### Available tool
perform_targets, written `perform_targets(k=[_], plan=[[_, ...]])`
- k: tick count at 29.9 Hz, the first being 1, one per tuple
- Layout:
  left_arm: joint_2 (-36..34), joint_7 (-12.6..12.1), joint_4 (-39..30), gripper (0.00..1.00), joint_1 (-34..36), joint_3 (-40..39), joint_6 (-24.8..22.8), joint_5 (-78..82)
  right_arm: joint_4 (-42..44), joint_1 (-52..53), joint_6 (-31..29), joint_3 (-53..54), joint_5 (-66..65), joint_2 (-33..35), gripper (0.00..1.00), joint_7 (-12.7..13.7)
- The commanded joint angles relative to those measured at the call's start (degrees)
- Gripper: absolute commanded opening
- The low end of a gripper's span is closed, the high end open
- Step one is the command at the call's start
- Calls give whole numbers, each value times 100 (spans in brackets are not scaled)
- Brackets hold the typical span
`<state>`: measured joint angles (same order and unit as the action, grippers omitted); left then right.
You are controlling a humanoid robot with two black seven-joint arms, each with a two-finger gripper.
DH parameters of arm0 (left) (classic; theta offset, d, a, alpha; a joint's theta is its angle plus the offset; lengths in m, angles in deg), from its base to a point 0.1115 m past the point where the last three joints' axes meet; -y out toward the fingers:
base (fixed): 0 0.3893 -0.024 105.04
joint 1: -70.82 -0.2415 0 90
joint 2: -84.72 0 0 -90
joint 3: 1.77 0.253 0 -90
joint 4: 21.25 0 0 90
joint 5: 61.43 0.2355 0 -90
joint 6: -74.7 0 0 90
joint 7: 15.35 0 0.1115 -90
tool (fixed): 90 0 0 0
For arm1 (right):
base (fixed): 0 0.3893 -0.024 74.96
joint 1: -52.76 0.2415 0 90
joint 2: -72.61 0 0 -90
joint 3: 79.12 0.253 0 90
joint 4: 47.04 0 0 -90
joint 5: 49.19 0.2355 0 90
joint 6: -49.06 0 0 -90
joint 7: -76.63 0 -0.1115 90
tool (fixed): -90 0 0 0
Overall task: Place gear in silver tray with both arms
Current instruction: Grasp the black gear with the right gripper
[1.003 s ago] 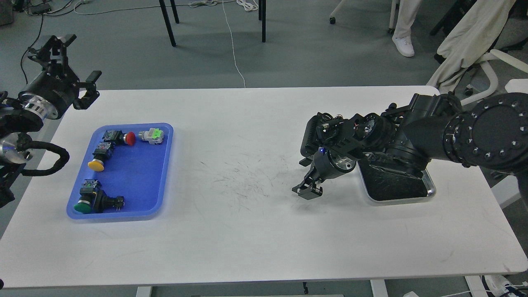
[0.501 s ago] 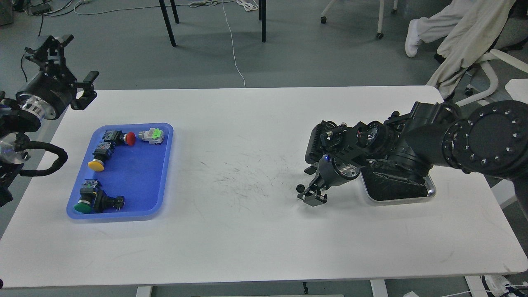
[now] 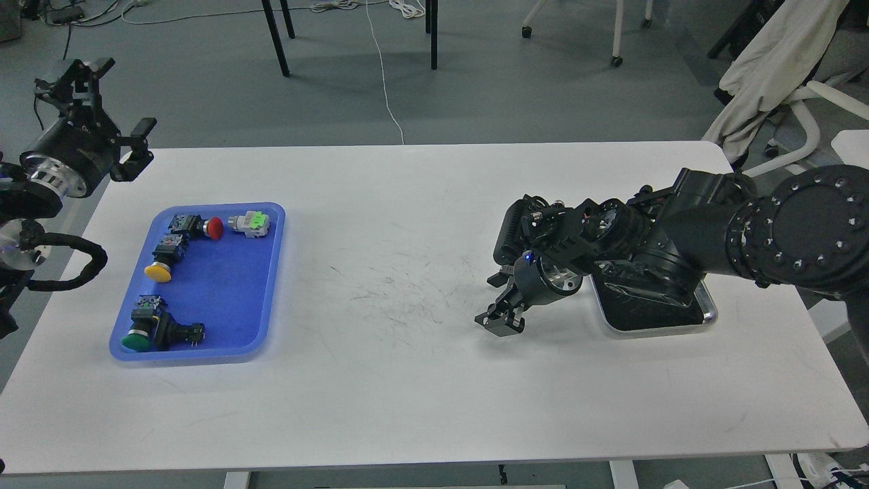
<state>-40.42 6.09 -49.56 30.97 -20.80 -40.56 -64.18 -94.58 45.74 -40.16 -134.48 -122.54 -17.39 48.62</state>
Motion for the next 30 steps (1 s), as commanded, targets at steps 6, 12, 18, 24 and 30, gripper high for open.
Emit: perform_targets(k=[6,12,18,24,30], plan=[[8,0,9,98,3,5,12,-7,-10,157,-69,-63,-13,0,62,0],[-1,0,9,98,-6,-4,12,-7,-19,131,-77,-72,-4,0,62,0],[16,0,141,98,-6,5,3,2,-265,236,-95,-98,-12,0,63,0],[16,0,141,98,-6,5,3,2,-221,131,-95,-107,-13,0,62,0],[16,0,141,98,-6,5,3,2,-195,17,-77,-107,-39,0,60,0]])
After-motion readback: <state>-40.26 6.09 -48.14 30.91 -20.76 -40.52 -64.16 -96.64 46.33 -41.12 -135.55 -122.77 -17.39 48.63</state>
